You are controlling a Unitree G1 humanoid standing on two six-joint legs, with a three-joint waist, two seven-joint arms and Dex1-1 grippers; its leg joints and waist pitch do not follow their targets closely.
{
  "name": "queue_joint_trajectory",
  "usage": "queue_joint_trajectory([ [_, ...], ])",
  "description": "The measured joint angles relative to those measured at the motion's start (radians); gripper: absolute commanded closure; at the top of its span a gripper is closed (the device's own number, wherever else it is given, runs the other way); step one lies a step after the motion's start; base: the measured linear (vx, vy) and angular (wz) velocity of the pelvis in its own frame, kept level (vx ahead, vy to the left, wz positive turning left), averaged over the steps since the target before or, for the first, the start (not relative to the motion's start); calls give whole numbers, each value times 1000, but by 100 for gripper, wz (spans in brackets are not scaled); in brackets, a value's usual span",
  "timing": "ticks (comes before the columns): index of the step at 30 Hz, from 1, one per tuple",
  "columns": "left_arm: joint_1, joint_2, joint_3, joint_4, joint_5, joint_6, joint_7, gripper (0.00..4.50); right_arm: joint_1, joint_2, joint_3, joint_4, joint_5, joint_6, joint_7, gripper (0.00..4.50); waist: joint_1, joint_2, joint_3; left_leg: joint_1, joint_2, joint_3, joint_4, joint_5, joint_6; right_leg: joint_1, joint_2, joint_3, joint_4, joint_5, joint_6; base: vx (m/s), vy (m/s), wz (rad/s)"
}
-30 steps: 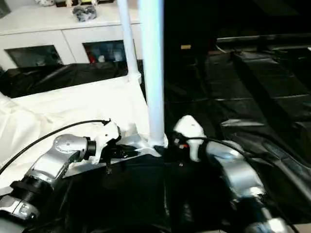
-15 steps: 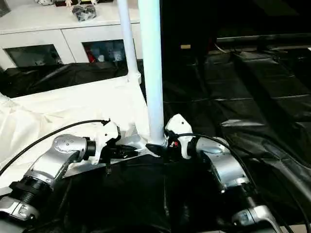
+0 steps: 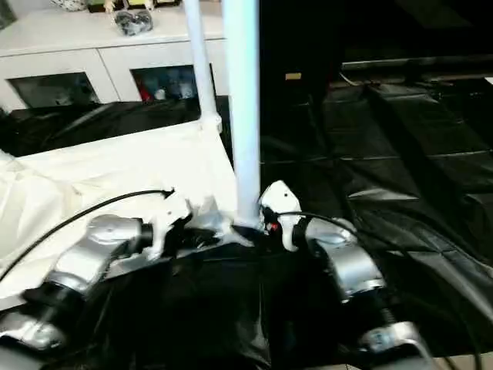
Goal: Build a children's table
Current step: Rotate leg to tighten
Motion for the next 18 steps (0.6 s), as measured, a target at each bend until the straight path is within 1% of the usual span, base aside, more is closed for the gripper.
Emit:
queue_joint_trajectory([
  [2,-42,-61,1,58,27,8,83,450,-5,63,-38,35,-18,0,-133,176,1,-1,-1,3,0,0,0,1,-4,3,0,1,-1,0,-1,0,0,0],
  [4,-74,-104,2,101,37,20,154,450,-24,102,-63,64,-34,10,-248,176,1,-1,-1,6,-1,3,-2,1,-4,3,-1,3,-2,0,-1,0,0,0],
  [8,-111,-151,6,156,49,28,219,450,-50,147,-86,104,-49,19,-363,176,1,0,-2,8,-1,3,-2,1,-4,5,-2,3,-3,0,-1,0,0,0],
  [11,-121,-165,9,175,66,14,232,450,-59,155,-98,122,-59,3,-381,176,1,0,-2,7,-2,3,-3,1,-4,5,-2,3,-3,0,0,0,0,0],
  [12,-122,-164,8,175,67,11,231,450,-59,155,-101,122,-57,2,-377,120,2,0,-2,7,-1,3,-3,1,-4,5,-2,3,-3,0,0,0,0,0],
  [13,-122,-163,8,175,67,8,229,450,-59,155,-106,122,-55,0,-366,106,2,1,-3,7,-1,3,-3,1,-4,5,-2,3,-3,0,0,0,0,0],
  [15,-121,-157,8,175,67,2,220,450,-59,155,-108,121,-49,0,-345,106,2,1,-3,6,-1,3,-4,1,-4,4,-2,3,-3,0,0,0,0,0],
  [16,-120,-146,8,173,64,-4,201,450,-59,150,-110,117,-35,3,-319,89,2,1,-2,5,-1,3,-4,1,-4,3,-2,2,-3,0,-1,0,0,0],
  [17,-117,-138,8,167,60,-7,188,450,-59,139,-110,112,-30,6,-287,77,1,1,-2,4,-1,3,-5,1,-4,2,-2,2,-3,1,-1,0,0,0],
  [18,-113,-131,8,160,55,-7,173,450,-59,126,-107,107,-27,10,-256,69,0,0,-2,-1,-1,3,-5,1,-4,1,-2,2,-3,1,-1,0,0,0],
])
